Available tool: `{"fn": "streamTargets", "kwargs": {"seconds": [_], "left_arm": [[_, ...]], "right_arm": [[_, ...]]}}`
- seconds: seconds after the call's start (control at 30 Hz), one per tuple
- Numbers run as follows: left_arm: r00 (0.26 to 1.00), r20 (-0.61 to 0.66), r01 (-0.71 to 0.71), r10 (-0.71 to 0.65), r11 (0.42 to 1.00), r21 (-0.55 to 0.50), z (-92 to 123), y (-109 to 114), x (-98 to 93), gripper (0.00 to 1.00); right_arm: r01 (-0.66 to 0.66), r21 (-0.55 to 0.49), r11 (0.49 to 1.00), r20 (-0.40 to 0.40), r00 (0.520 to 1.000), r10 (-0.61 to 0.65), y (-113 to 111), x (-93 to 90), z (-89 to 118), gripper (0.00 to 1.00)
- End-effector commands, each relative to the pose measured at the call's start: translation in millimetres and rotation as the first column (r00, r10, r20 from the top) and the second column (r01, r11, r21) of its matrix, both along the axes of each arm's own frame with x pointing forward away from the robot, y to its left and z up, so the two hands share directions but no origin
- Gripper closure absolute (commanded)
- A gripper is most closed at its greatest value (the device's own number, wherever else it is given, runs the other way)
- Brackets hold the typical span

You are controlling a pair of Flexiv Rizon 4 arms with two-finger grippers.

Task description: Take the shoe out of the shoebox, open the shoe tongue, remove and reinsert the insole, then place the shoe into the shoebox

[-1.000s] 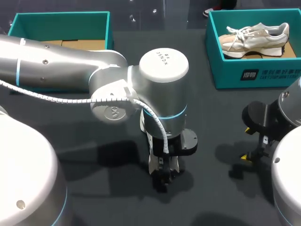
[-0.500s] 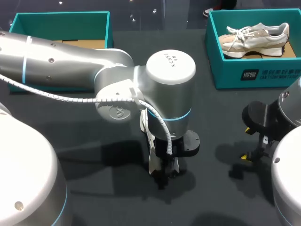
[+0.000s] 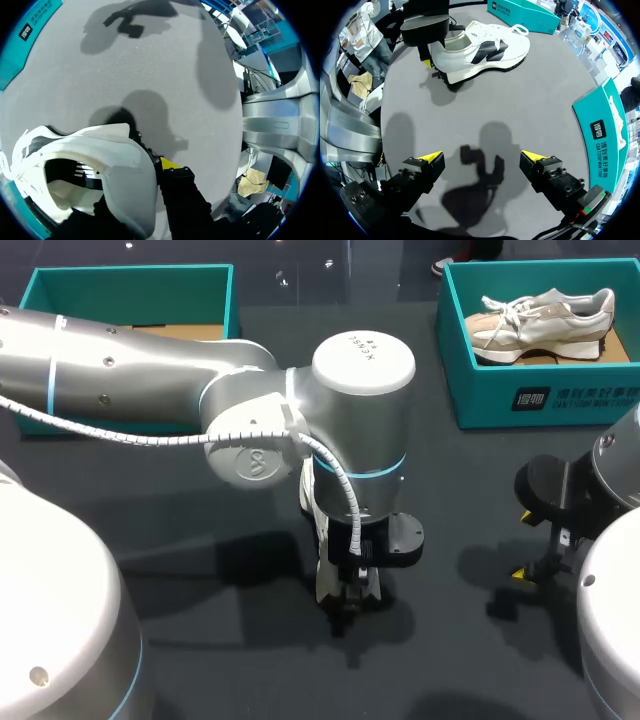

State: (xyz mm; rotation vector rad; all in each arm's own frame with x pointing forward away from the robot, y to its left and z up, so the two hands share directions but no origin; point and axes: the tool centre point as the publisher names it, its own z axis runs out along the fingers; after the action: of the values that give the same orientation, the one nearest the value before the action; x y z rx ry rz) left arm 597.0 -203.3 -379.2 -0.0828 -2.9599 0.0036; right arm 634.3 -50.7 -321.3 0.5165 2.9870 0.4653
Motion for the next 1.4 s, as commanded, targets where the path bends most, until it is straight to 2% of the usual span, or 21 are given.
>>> {"fn": "streamTargets", "kwargs": {"seconds": [0.03, 0.13, 0.3, 0.43, 0.87, 1.03, 1.4], "left_arm": [[0.999, 0.033, 0.017, -0.017, 1.0, -0.015, 26, 9, 2.5, 1.0], [0.998, 0.045, 0.041, -0.04, 0.999, -0.023, 49, 12, 10.5, 1.0], [0.994, -0.024, 0.102, -0.103, 0.994, -0.037, 95, 21, 35.6, 1.0], [0.992, -0.031, 0.123, -0.123, 0.992, 0.002, 126, 27, 55.0, 1.0], [0.994, -0.028, 0.103, -0.104, 0.995, -0.009, 208, 62, 111.9, 1.0], [0.996, -0.022, 0.089, -0.088, 0.994, 0.068, 237, 77, 140.7, 1.0], [0.996, -0.022, 0.089, -0.088, 0.994, 0.068, 237, 77, 140.7, 1.0]], "right_arm": [[0.001, -0.002, 1.0, 0.004, 1.0, -0.001, 0, -2.8, 1, 0.0], [0.001, -0.002, 1.0, 0.004, 1.0, -0.001, 0, -2.8, 1, 0.0], [0.001, -0.002, 1.0, 0.004, 1.0, -0.001, 0, -2.8, 1, 0.0], [0.001, -0.002, 1.0, 0.004, 1.0, -0.001, 0, -2.8, 1, 0.0], [0.001, -0.002, 1.0, 0.004, 1.0, -0.001, 0, -2.8, 1, 0.0], [0.001, -0.002, 1.0, 0.004, 1.0, -0.001, 0, -2.8, 1, 0.0], [0.001, -0.002, 1.0, 0.004, 1.0, -0.001, 0, -2.8, 1, 0.0]]}}
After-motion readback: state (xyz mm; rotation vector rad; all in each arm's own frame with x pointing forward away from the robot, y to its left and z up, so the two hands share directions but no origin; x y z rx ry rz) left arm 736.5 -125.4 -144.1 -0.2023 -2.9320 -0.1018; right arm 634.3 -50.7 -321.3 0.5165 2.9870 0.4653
